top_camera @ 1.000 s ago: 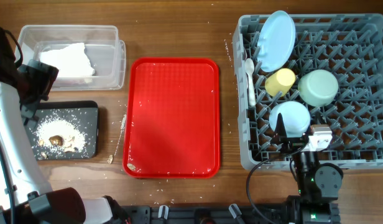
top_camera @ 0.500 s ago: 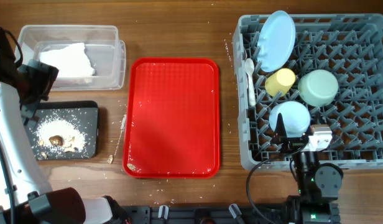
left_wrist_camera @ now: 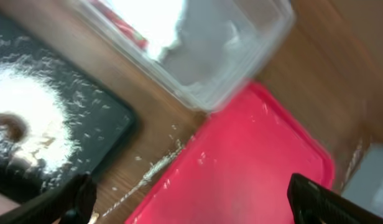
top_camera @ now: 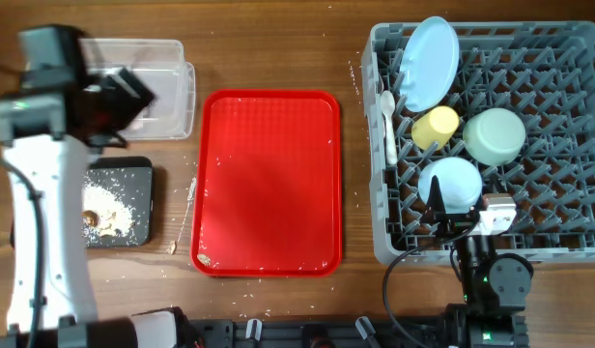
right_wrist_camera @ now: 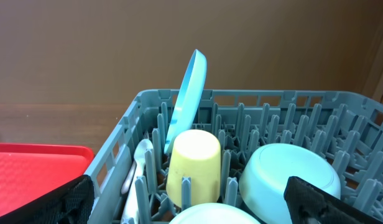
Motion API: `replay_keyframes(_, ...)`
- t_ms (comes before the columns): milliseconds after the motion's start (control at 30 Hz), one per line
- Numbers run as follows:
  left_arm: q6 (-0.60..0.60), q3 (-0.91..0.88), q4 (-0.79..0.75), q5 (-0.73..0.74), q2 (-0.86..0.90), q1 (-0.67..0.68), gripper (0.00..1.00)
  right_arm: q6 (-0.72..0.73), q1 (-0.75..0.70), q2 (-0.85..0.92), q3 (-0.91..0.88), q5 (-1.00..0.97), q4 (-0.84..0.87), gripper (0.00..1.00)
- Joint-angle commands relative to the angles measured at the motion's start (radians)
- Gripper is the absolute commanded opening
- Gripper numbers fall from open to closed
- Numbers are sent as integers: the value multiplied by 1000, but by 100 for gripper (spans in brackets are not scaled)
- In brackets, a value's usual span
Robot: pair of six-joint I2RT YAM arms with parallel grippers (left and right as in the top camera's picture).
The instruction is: Sort waste into correct bins and load items into the dishwasher rack
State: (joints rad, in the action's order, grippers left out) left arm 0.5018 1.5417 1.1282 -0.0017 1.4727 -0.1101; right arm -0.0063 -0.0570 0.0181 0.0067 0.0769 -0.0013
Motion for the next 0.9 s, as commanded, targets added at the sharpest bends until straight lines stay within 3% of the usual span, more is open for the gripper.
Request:
replay_keyframes(0, -197, -219, -147, 9, -174, 96, 100, -18, -6, -13, -2, -17, 3, 100)
replay_keyframes(167, -316, -655, -353, 13, -496, 115, 100, -17, -6, -13, -2, -17, 3, 100)
replay_keyframes(267, -317, -912, -509, 12, -758, 112, 100, -18, -6, -13, -2, -17, 3, 100)
replay_keyframes(467, -320, -1234, -762, 12, -1204, 113, 100, -17, -6, -13, -2, -17, 3, 100)
replay_keyframes(733, -320, -1422, -979, 31, -1384, 113, 100, -18, -6, -13, -2, -17, 3, 100)
replay_keyframes(867, -398, -1493, -1116, 83, -1418, 113, 100, -18, -6, -13, -2, -17, 3, 100)
